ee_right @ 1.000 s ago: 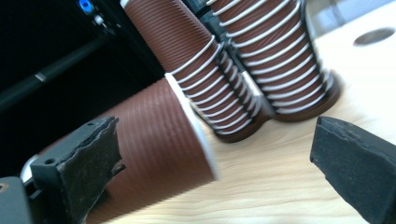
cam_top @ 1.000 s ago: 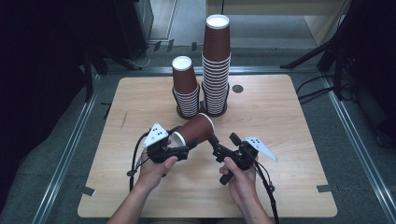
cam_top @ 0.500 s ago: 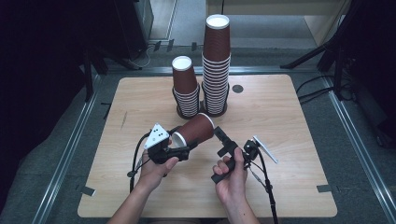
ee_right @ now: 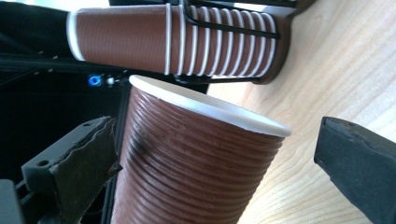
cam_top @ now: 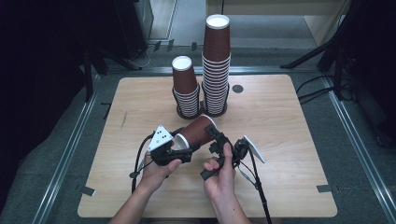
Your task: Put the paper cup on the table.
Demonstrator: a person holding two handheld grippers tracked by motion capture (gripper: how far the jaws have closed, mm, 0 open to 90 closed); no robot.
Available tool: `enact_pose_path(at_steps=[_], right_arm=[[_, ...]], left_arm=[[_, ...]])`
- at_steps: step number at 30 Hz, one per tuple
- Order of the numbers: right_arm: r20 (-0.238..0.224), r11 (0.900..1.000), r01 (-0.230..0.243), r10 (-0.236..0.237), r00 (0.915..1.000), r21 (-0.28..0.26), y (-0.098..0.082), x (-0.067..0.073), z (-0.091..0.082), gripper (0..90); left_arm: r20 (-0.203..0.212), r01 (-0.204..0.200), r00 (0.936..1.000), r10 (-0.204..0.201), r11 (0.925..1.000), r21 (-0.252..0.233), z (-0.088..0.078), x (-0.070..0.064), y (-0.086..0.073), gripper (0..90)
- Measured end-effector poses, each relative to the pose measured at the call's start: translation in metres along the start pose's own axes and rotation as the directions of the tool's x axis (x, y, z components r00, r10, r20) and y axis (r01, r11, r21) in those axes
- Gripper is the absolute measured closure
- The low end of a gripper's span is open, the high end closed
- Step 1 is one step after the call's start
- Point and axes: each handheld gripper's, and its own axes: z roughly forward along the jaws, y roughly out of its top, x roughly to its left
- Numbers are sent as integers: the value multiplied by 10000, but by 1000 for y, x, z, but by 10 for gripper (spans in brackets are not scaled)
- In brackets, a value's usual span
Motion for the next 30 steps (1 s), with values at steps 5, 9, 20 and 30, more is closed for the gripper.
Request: enact_pose_path(at_steps=[5,9,20,30], right_arm=[[-37,9995,-205,206,9998,223,-3,3,8,0],[-154,9985,-473,477,9987,261,-1,2,13,0],[-494,9983,-451,469,9977,358,4,-1,15,87],[-715,9959,663,-707,9949,-614,14,3,8,105]], left_arm=[[100,-109,9999,109,9999,20,1,-4,-1,213],[206,-177,9996,176,9998,53,2,-6,-1,214],[645,-122,9979,97,9992,385,5,-6,-3,202],[1119,413,9925,-487,9969,673,3,-1,-1,7]])
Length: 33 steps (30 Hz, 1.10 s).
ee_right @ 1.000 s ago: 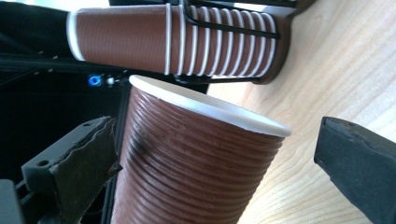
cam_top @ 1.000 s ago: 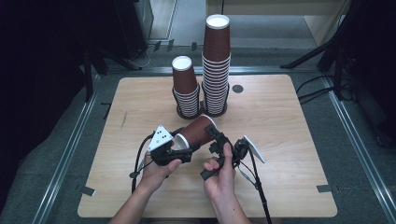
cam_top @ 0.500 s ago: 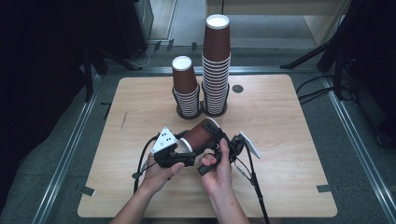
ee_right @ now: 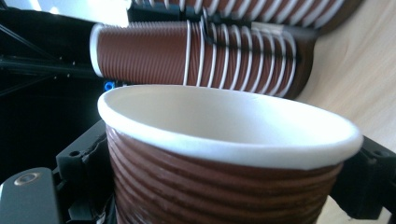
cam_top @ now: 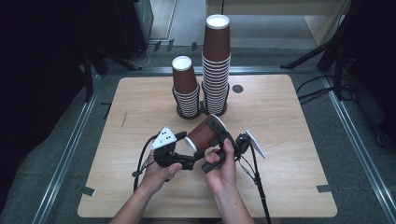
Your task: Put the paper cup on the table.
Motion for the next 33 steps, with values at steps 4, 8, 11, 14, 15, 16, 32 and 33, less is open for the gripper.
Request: enact_pose_path(at_steps=[4,8,11,14,15,16,32,33], right_arm=[[128,9969,641,-636,9979,-460,13,1,-4,107],[240,9867,1364,-1348,9906,-888,23,1,-7,109],[165,9717,2032,-2027,9791,-1207,26,2,-8,111],[34,9421,2980,-3011,9536,-1539,28,3,-9,114],[49,9314,3228,-3267,9451,-1682,28,3,-9,114],[48,9144,3569,-3627,9319,-1909,29,4,-9,115],[2643,4958,8363,-7953,5455,-2340,37,5,-6,114],[2739,4735,8524,-8087,5206,-2221,38,5,-5,113]], left_arm=[[-18,158,9999,-158,9998,-80,-3,4,1,0],[-89,249,9996,-250,9996,-96,-6,8,1,0],[-159,312,9994,-314,9994,-116,-7,9,1,0],[-265,324,9991,-326,9994,-88,-9,12,1,0],[-293,339,9990,-342,9994,-91,-10,12,1,0],[-326,374,9988,-377,9992,-106,-11,13,0,0],[-1193,1022,9874,-1036,9946,-176,-28,35,-8,0],[-1266,1073,9860,-1088,9941,-187,-29,38,-10,0]])
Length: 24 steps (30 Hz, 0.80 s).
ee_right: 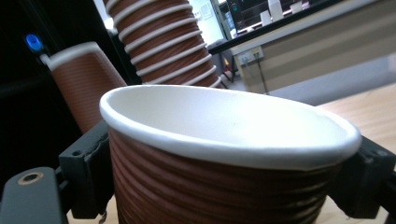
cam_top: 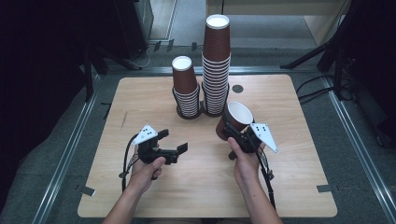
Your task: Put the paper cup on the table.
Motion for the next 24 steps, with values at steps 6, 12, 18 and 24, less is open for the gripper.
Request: enact_pose_path(at_steps=[6,12,18,24], right_arm=[[139,9858,1664,-1661,9860,-242,2,-4,7,112],[227,9488,3119,-3111,9501,-497,4,-16,15,112],[625,9425,3283,-3246,9438,-630,10,-38,25,112],[745,9348,3496,-3449,9357,-628,14,-56,36,111]], left_arm=[[-638,313,9975,-304,9994,131,-7,17,-10,0],[-1316,335,9908,-304,9992,213,-16,31,-23,0],[-1805,487,9825,-457,9987,118,-34,47,-35,0],[-2262,605,9724,-564,9981,114,-53,61,-47,0]])
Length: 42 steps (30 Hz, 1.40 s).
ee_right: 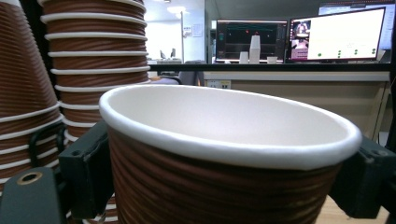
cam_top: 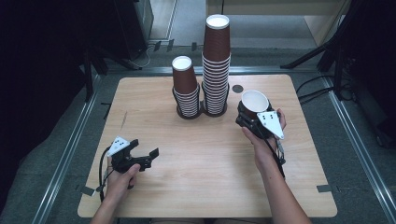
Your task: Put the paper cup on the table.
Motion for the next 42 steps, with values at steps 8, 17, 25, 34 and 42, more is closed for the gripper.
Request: enact_pose_path(at_steps=[8,17,25,34,42], right_arm=[[416,9968,493,-520,9978,627,-6,-14,19,109],[915,9958,73,-157,9957,913,-13,-28,37,105],[1395,9911,227,-411,9894,1308,-25,-42,54,103],[1806,9878,92,-376,9828,1557,-39,-56,66,103],[2030,9842,494,-840,9756,1699,-47,-64,69,104]], left_arm=[[-532,508,9973,-514,9986,-132,-15,31,-5,0],[-1073,860,9905,-865,9962,-95,-20,55,-12,0],[-1155,766,9905,-750,9970,98,-18,58,-15,0],[-1212,725,9902,-698,9972,183,-15,59,-19,0],[-1168,718,9908,-685,9971,239,-14,59,-20,0]])
